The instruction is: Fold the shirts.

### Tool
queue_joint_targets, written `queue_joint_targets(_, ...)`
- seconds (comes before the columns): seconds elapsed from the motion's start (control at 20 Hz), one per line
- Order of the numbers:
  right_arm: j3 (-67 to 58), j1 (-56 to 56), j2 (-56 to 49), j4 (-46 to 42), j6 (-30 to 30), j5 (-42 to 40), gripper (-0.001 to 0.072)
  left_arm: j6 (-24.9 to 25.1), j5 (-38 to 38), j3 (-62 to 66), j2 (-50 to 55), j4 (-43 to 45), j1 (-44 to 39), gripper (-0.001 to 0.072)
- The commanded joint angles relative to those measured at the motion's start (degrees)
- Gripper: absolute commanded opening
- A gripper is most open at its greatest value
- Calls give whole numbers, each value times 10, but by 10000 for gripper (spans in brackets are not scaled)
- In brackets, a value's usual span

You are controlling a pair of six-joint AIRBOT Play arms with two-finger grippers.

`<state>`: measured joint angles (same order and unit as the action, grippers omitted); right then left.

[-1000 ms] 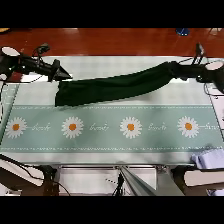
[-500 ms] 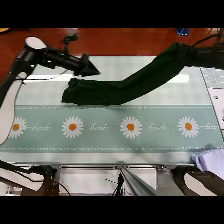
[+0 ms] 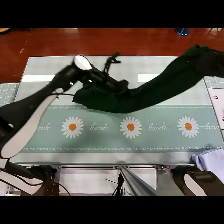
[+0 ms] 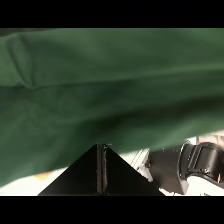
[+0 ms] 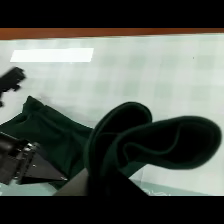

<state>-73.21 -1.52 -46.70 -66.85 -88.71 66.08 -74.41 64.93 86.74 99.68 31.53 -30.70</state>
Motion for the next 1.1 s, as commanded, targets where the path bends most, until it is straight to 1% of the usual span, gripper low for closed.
queue_joint_targets(0.0,-1,-1,41,-13,-28,41,33,-19,-47,-6,29,-3,-60,33)
queue_joint_targets(0.1,-1,-1,49,-14,-29,49,33,-18,-70,-6,49,-33,-94,33)
queue_joint_targets(0.2,0,-1,51,-33,-29,54,33,2,-68,-6,63,-56,-115,33)
queue_joint_targets(0.3,0,-1,51,-59,-29,54,32,3,-69,-6,60,-49,-109,32)
queue_joint_targets(0.35,0,-1,51,-63,-28,54,33,3,-68,-6,52,-47,-91,32)
queue_joint_targets(0.5,0,-1,47,-54,-26,23,32,2,-41,-6,2,-2,-1,32)
queue_joint_targets(0.6,0,-2,28,-13,-15,7,32,2,-13,-6,-51,31,80,31)
queue_joint_targets(0.7,0,-5,-9,51,2,-18,32,2,5,-6,-118,51,168,31)
queue_joint_targets(0.85,0,-82,-79,33,-1,-94,32,2,18,-5,-220,84,283,31)
queue_joint_targets(1.05,0,-212,-224,30,-23,-178,33,2,24,-5,-330,97,399,32)
